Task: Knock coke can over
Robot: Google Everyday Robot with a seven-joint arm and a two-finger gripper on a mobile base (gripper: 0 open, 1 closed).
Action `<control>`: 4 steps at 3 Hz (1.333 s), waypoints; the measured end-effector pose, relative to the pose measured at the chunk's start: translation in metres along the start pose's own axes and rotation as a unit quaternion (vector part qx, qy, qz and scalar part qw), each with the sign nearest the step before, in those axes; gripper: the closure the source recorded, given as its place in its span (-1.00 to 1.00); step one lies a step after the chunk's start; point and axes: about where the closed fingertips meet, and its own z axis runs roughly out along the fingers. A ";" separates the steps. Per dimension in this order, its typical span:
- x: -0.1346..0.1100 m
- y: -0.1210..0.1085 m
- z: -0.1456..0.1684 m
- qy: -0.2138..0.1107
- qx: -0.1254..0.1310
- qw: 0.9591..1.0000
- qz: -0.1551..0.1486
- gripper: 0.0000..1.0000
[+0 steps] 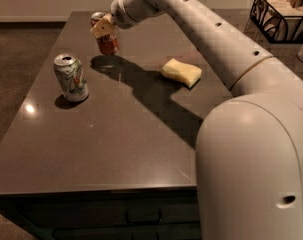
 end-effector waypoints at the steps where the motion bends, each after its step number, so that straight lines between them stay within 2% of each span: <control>1: 0.020 0.007 -0.033 0.060 -0.023 0.998 -0.020 1.00; 2: 0.047 0.012 -0.066 0.121 -0.043 0.991 -0.034 1.00; 3: 0.069 0.019 -0.094 0.179 -0.069 0.980 -0.060 1.00; 4: 0.089 0.031 -0.111 0.236 -0.100 0.961 -0.104 1.00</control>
Offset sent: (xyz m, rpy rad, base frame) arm -0.0869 -0.1157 -0.0024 -0.3569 0.2013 0.1211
